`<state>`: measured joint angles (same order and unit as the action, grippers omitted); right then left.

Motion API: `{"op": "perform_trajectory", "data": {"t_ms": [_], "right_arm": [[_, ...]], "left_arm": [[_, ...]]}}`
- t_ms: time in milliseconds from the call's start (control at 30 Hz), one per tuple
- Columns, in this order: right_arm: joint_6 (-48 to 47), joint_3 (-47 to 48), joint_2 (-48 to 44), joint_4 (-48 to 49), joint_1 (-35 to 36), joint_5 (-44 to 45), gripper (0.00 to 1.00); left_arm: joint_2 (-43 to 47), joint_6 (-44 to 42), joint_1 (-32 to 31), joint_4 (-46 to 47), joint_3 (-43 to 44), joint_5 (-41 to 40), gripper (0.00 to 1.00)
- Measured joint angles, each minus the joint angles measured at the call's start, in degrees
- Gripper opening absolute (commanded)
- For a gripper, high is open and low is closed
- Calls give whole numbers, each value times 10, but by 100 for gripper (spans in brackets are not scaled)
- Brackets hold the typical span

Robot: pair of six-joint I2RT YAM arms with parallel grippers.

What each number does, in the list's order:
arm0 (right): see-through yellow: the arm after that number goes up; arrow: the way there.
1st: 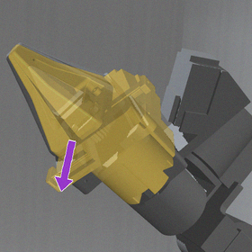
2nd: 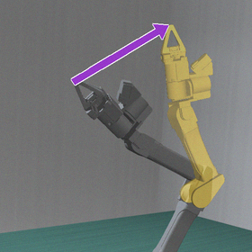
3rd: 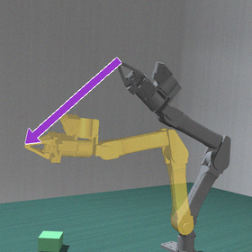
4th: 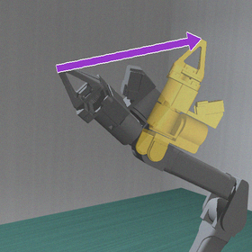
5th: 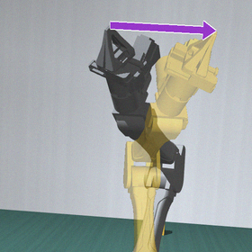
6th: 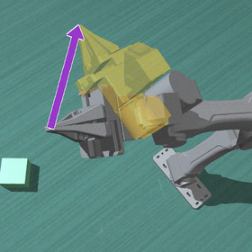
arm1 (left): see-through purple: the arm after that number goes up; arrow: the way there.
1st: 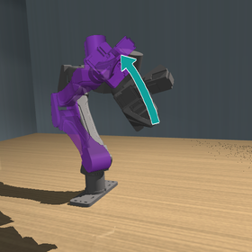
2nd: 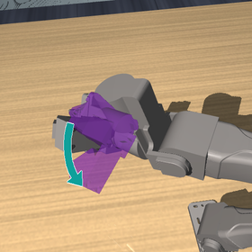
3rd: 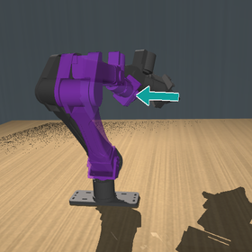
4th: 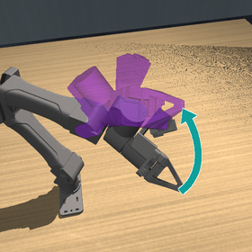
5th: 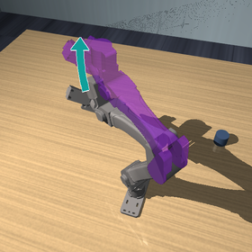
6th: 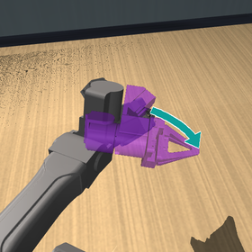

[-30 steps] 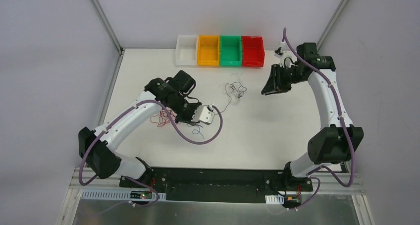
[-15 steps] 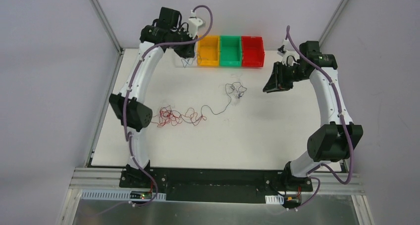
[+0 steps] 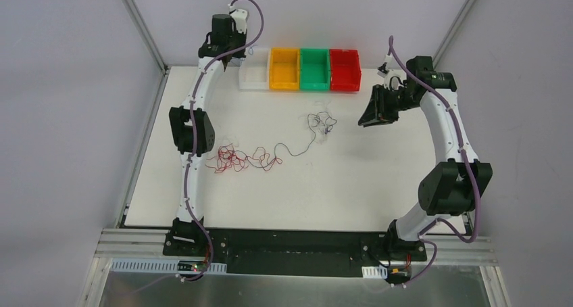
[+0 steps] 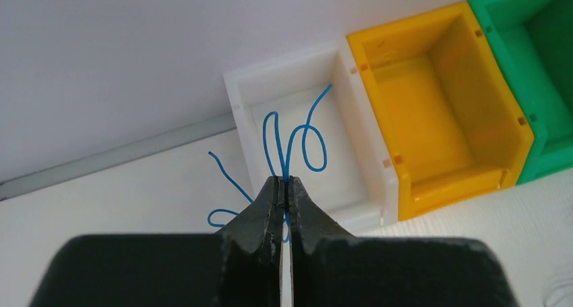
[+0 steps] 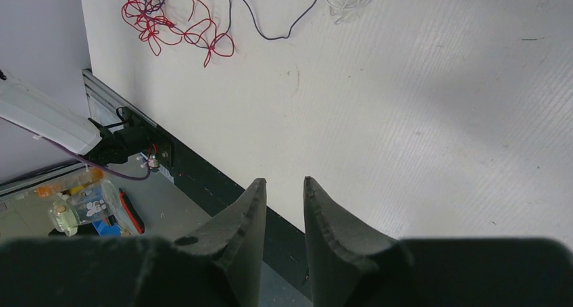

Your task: Untangle the cables

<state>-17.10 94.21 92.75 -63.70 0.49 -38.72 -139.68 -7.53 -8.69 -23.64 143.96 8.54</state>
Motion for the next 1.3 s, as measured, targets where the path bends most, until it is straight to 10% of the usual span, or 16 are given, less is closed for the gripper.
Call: {"op": "perform_trajectory", "data": {"t_ms": [533, 967, 1300], "right_arm": [[-7, 21, 39, 1, 1, 5, 34], [-31, 49, 134, 71, 151, 22, 55], [-12, 66, 245, 186, 319, 54, 69]], "left_arm": [[27, 56, 10, 107, -82, 83, 75], [442, 114, 110, -48, -587, 346, 78], [465, 110, 195, -158, -724, 367, 68]]}}
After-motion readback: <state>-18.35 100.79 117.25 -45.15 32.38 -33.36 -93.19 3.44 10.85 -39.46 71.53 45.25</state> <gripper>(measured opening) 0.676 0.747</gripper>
